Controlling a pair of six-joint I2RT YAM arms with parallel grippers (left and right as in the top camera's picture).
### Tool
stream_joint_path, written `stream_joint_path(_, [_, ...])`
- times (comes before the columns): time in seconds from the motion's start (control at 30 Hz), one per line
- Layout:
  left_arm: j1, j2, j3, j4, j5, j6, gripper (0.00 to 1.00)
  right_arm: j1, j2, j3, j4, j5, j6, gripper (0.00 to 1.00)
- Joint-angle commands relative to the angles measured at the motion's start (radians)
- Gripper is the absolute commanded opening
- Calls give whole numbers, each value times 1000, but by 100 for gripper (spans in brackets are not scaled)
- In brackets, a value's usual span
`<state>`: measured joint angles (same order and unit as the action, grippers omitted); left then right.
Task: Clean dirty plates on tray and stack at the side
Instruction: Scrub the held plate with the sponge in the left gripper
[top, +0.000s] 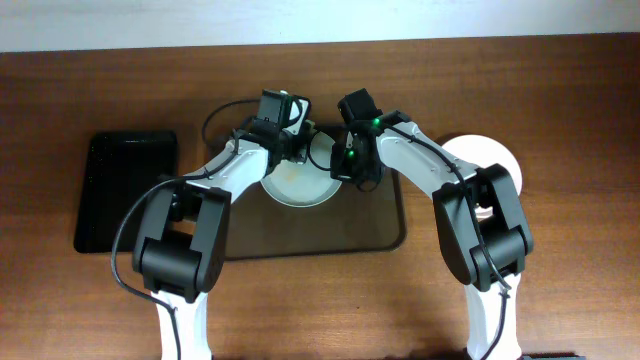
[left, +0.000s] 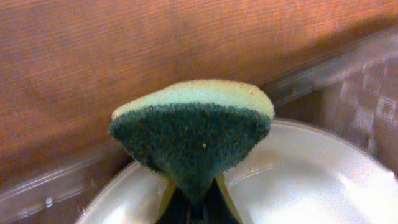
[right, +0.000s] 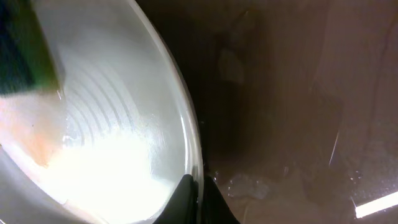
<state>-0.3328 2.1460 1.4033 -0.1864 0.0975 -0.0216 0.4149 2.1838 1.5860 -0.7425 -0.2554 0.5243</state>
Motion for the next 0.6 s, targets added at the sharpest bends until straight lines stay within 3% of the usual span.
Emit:
stream_joint_path(0.0, [0,38,-6,120,-38,16,1,12,30,-11,-8,4,-16,4])
stream_joint_path(0.1, [0,38,-6,67,-73,16,1,12,30,-11,-8,4,-16,4])
stream_joint_path(0.2, [2,38,-6,-185,-219,67,1,12,30,-11,-8,4,-16,4])
stream_joint_path(0.47, [2,38,84,-734,-217,92,1,12,30,-11,-8,4,-16,4])
stream_joint_path(0.57, [2,38,155,-897,-151,98,1,12,30,-11,-7,4,-16,4])
